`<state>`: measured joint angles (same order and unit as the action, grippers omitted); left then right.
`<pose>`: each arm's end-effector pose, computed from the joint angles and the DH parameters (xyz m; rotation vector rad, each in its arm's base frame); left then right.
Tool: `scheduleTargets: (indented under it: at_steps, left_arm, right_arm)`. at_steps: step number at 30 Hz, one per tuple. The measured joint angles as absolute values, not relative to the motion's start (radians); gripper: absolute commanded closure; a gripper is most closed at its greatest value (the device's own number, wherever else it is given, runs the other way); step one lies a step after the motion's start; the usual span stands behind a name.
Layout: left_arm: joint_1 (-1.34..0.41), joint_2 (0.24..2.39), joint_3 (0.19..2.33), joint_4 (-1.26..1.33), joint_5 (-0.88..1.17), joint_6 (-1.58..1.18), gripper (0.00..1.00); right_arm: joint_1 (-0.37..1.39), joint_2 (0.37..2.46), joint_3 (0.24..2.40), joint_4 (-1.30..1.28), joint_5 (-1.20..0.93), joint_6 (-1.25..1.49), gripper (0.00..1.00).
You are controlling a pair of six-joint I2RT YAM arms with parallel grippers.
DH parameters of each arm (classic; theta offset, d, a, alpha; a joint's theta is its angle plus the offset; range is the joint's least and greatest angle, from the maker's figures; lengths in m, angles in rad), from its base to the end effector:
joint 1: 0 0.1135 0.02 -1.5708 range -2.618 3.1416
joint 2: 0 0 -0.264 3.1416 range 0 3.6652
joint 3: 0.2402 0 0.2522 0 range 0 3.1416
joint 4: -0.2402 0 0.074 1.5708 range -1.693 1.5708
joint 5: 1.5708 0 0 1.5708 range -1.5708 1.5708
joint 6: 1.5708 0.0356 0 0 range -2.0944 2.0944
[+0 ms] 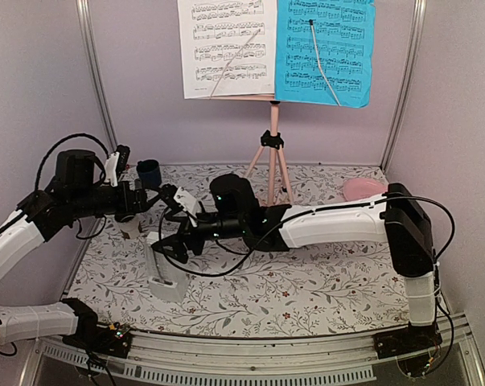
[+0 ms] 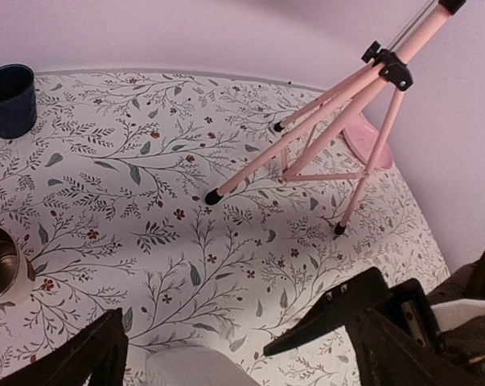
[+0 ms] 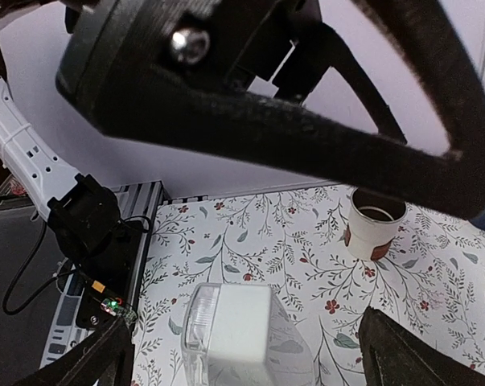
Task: Set up the instrument practice props
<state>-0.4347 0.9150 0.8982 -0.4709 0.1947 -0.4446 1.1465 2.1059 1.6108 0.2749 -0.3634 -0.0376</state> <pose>0.1796 -0.0910 0.3276 0.1146 2.1297 -0.7333 0.1957 0.4639 0.2536 -1.2919 1.4202 1.0976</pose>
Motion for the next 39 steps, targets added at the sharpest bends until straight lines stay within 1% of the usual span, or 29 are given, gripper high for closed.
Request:
scheduleTargets:
  at_steps: [4, 9, 12, 15, 16, 19, 24, 29, 35, 39]
  left_arm:
    - [-0.435, 0.915, 0.898, -0.469, 0.195, -0.438, 0.01]
    - [-0.434, 0.915, 0.897, -0.472, 0.189, -0.430, 0.01]
    - [-0.432, 0.916, 0.892, -0.477, 0.178, -0.426, 0.01]
    - [-0.432, 0.916, 0.892, -0.474, 0.181, -0.426, 0.02]
    - [-0.432, 0.916, 0.892, -0.474, 0.182, -0.423, 0.02]
    - [-0.432, 0.916, 0.891, -0.473, 0.186, -0.419, 0.03]
    - [-0.432, 0.916, 0.890, -0.465, 0.192, -0.420, 0.02]
    - [-0.433, 0.916, 0.890, -0.437, 0.194, -0.423, 0.02]
    - [-0.434, 0.924, 0.891, -0.397, 0.203, -0.423, 0.02]
    - [-0.434, 0.952, 0.891, -0.369, 0.220, -0.424, 0.05]
  right_arm:
    - [1.159, 2.170, 1.677, 0.254, -0.365, -0.038, 0.01]
    - [1.167, 2.236, 1.722, 0.241, -0.368, -0.046, 0.11]
    - [1.165, 2.246, 1.731, 0.239, -0.373, -0.064, 0.22]
    - [1.164, 2.246, 1.731, 0.238, -0.377, -0.083, 0.39]
    - [1.165, 2.246, 1.731, 0.237, -0.381, -0.091, 0.43]
    - [1.165, 2.246, 1.734, 0.236, -0.385, -0.109, 0.50]
    - [1.162, 2.245, 1.733, 0.238, -0.397, -0.124, 0.54]
    - [1.153, 2.199, 1.671, 0.249, -0.400, -0.144, 0.58]
    - [1.129, 2.074, 1.513, 0.248, -0.420, -0.165, 0.62]
    - [1.096, 1.969, 1.387, 0.233, -0.467, -0.178, 0.65]
